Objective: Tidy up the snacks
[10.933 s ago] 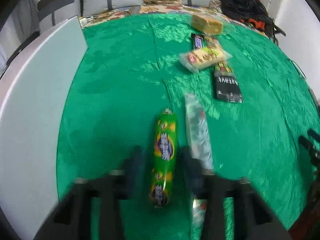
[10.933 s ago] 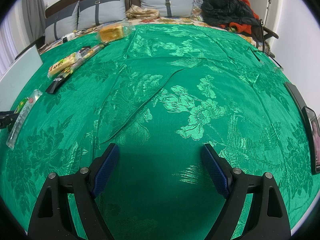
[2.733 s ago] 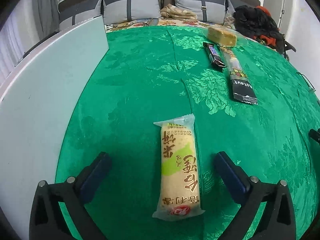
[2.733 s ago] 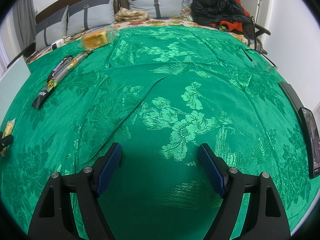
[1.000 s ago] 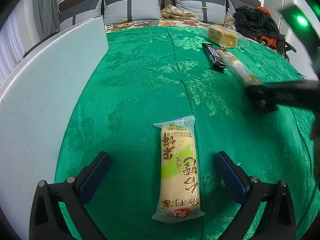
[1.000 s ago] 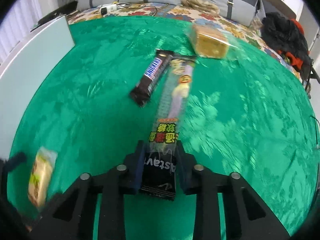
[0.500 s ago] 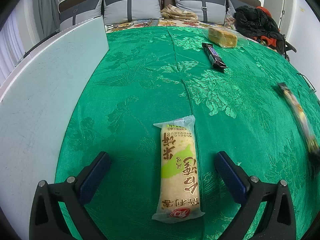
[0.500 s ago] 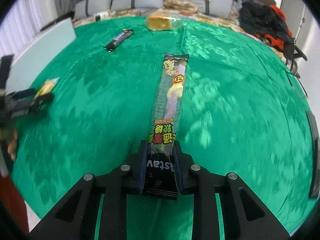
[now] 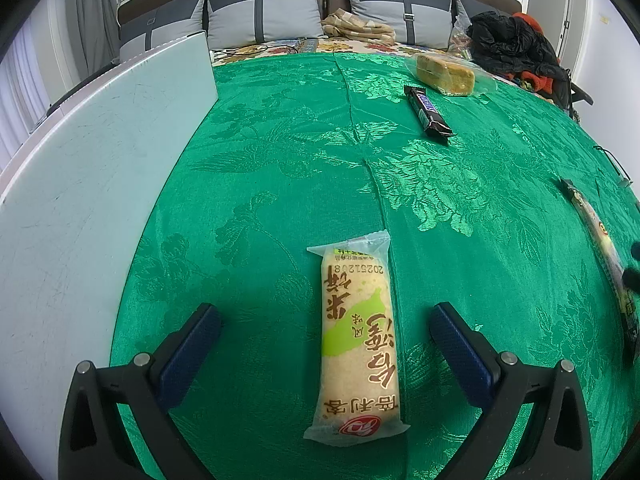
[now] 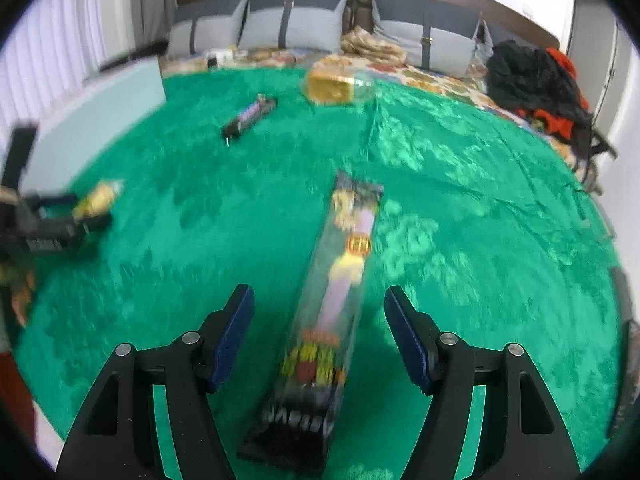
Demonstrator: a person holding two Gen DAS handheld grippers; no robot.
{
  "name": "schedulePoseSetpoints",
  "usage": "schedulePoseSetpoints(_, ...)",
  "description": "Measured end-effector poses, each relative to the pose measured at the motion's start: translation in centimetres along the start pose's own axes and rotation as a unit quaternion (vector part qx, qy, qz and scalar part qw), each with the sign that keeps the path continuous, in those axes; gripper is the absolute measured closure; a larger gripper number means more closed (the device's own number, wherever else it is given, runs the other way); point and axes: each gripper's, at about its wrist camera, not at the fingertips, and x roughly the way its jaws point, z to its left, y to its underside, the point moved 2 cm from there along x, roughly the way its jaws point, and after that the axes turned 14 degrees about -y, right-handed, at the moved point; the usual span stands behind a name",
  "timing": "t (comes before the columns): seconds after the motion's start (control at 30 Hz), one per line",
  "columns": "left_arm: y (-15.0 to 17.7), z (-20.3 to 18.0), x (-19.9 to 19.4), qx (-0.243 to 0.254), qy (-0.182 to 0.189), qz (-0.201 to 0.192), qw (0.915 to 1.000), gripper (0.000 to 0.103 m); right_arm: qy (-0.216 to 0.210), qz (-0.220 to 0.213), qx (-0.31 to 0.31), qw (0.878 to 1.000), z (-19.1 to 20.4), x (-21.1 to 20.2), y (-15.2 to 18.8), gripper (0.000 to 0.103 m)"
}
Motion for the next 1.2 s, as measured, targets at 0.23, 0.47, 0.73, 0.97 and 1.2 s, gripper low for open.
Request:
schedulePoseSetpoints(0.23, 0.0, 0.0, 0.0, 0.000, 0.000, 0.000, 1.0000, 0.000, -0.065, -0.017, 0.079, 0.995, -3.4, -0.2, -0.5, 0.032)
schedulePoseSetpoints(0.47, 0.0, 0.0, 0.0, 0.000, 0.000, 0.000, 1.0000, 0.000, -0.065, 0.015, 0.077, 0.995, -1.3, 1.8, -0.9, 0.031)
schedulePoseSetpoints(0.73, 0.0, 0.0, -0.1, 0.005, 0.004, 0.003, 1.0000, 0.000, -0.033, 0.086, 0.105, 0.990, -1.3, 4.3, -2.2, 0.032)
schedulePoseSetpoints(0.97, -0.3, -0.5, -0.8, 0.074, 0.032, 0.075, 0.9939, 0.016, -0.002, 0.188, 0.118, 0.975, -2.2, 5.7, -3.5, 0.037)
schedulePoseSetpoints(1.2, -0.1, -1.6, -3.3, 0.080, 0.068, 0.050, 0.9933, 0.074, -0.010, 0.166, 0.166, 0.972, -1.9, 2.9, -3.0, 0.083)
